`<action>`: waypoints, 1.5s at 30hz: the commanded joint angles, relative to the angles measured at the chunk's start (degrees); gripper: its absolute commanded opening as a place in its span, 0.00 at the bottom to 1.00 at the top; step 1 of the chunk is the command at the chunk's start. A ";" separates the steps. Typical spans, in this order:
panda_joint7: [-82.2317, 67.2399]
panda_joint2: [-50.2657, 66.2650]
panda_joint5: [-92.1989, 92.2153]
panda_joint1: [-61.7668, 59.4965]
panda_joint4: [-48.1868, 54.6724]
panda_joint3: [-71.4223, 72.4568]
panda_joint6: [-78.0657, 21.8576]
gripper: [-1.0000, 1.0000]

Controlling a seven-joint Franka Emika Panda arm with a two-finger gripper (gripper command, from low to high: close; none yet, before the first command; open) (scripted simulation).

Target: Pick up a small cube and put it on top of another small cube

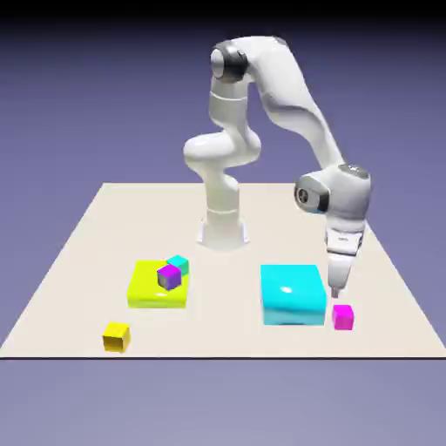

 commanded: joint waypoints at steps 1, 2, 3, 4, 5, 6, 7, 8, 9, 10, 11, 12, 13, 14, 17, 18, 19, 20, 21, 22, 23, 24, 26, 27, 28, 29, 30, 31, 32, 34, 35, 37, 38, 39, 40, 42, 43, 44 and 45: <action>-1.34 2.08 -0.57 1.07 1.31 0.29 -1.16 0.50; -2.34 3.64 -0.99 1.88 2.30 0.51 -2.02 0.50; -2.34 3.64 -0.99 1.88 2.30 0.51 -2.02 0.50; -1.80 5.71 -1.70 2.21 2.58 -0.13 -0.24 0.50; -1.26 7.79 -2.41 2.55 2.87 -0.77 1.54 0.50; -0.72 9.86 -3.12 2.89 3.16 -1.41 3.33 0.50; -0.18 11.94 -3.83 3.23 3.44 -2.04 5.11 0.50; 0.01 12.68 -4.08 3.35 3.54 -2.27 5.75 0.50; 0.01 12.68 -4.08 3.35 3.54 -2.27 5.75 0.00; 0.01 12.68 -4.08 3.35 3.54 -2.27 5.75 0.00; -0.53 10.60 -3.38 3.01 3.26 -1.63 3.97 0.00; -1.07 8.53 -2.67 2.67 2.97 -1.00 2.18 0.00; -1.61 6.45 -1.96 2.34 2.69 -0.36 0.40 0.00; -2.15 4.38 -1.25 2.00 2.40 0.28 -1.38 0.00; 1.88 0.87 5.01 2.21 1.78 -4.46 0.83 0.00; 3.60 -1.08 5.59 0.50 0.36 -5.89 0.45 0.00; 5.27 -3.15 5.72 -1.58 -1.28 -7.13 -0.27 0.00; 6.94 -5.22 5.85 -3.65 -2.93 -8.38 -1.00 0.00; 8.61 -7.29 5.98 -5.73 -4.58 -9.63 -1.72 0.00; 10.28 -9.37 6.11 -7.81 -6.22 -10.87 -2.44 0.00; 11.95 -11.44 6.24 -9.88 -7.87 -12.12 -3.16 0.00; 13.61 -13.51 6.38 -11.96 -9.52 -13.37 -3.88 0.00; 16.95 -17.66 6.64 -16.11 -12.81 -15.86 -5.33 0.00; 18.62 -19.73 6.77 -18.19 -14.46 -17.11 -6.05 0.00; 20.29 -21.80 6.90 -20.26 -16.11 -18.35 -6.77 0.00; 21.96 -23.87 7.03 -22.34 -17.75 -19.60 -7.49 0.00; 23.63 -25.95 7.17 -24.42 -19.40 -20.84 -8.21 0.00; 25.30 -28.02 7.30 -26.49 -21.05 -22.09 -8.93 0.00; 26.97 -30.09 7.43 -28.57 -22.69 -23.34 -9.66 0.00; 30.01 -34.03 7.29 -32.72 -25.94 -25.48 -11.28 0.00; 29.94 -34.51 5.97 -33.93 -26.71 -25.01 -12.34 0.00; 29.52 -32.56 6.48 -33.94 -27.29 -25.05 -9.85 0.00; 29.11 -30.61 7.00 -33.96 -27.87 -25.09 -7.36 0.00; 28.69 -28.66 7.52 -33.97 -28.45 -25.12 -4.87 0.00; 28.27 -26.71 8.03 -33.98 -29.04 -25.16 -2.38 0.00; 27.67 -23.91 8.78 -34.00 -29.87 -25.22 1.19 0.00; 27.67 -23.91 8.78 -34.00 -29.87 -25.22 1.19 1.00; 27.67 -23.91 8.78 -34.00 -29.87 -25.22 1.19 1.00; 28.09 -25.86 8.26 -33.99 -29.29 -25.18 -1.30 1.00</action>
